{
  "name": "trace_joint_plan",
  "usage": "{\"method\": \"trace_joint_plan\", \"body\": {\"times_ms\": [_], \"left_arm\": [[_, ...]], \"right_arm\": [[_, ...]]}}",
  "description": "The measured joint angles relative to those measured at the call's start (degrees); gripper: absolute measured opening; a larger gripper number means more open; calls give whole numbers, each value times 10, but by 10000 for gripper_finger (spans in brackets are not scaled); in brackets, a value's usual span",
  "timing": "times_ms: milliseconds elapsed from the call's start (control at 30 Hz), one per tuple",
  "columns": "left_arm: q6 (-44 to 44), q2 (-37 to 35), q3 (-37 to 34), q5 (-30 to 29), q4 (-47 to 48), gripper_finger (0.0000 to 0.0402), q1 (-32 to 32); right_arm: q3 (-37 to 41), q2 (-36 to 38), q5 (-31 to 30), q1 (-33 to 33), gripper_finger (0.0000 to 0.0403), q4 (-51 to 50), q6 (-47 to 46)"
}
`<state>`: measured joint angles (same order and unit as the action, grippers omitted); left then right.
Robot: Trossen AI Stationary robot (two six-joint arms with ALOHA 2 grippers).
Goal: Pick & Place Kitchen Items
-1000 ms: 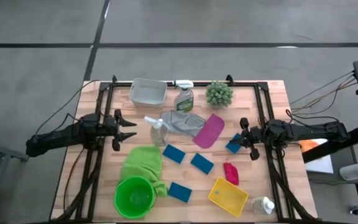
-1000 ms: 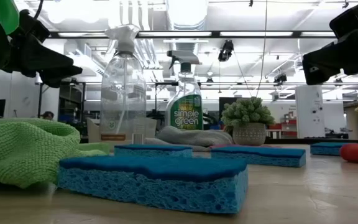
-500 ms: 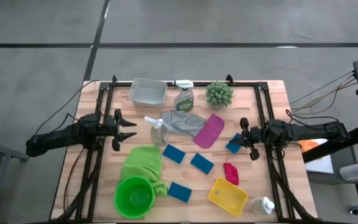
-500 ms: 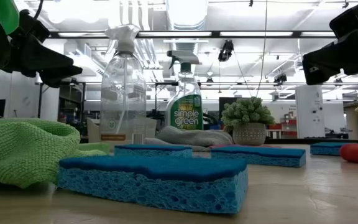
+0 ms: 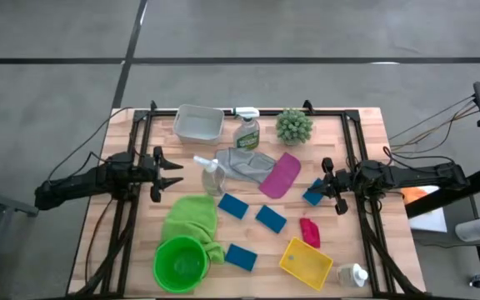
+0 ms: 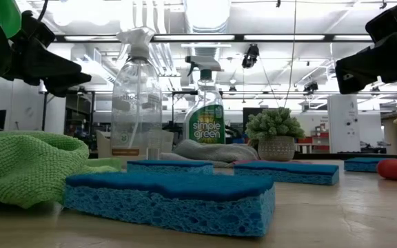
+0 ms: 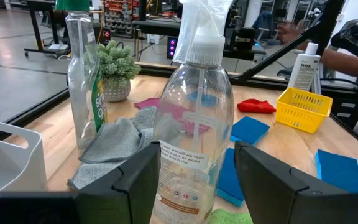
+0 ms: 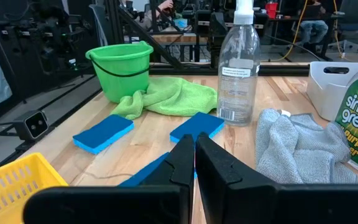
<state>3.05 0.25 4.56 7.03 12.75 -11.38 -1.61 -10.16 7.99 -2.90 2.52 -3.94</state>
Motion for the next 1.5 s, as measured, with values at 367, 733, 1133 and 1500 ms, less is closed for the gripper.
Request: {"method": "trace_joint_plan", "body": {"times_ms": [367,733,1133,1500], "left_arm": [[0,0,0,0,0,207,0],[0,0,0,0,0,207,0],[0,0,-2,0,-15,207,0],[30,0,-2,0,-20,207,0]], "right_arm": [[0,0,0,0,17,0,0],[0,0,0,0,17,0,0],[0,0,0,0,17,0,0],[0,0,0,0,17,0,0]]}}
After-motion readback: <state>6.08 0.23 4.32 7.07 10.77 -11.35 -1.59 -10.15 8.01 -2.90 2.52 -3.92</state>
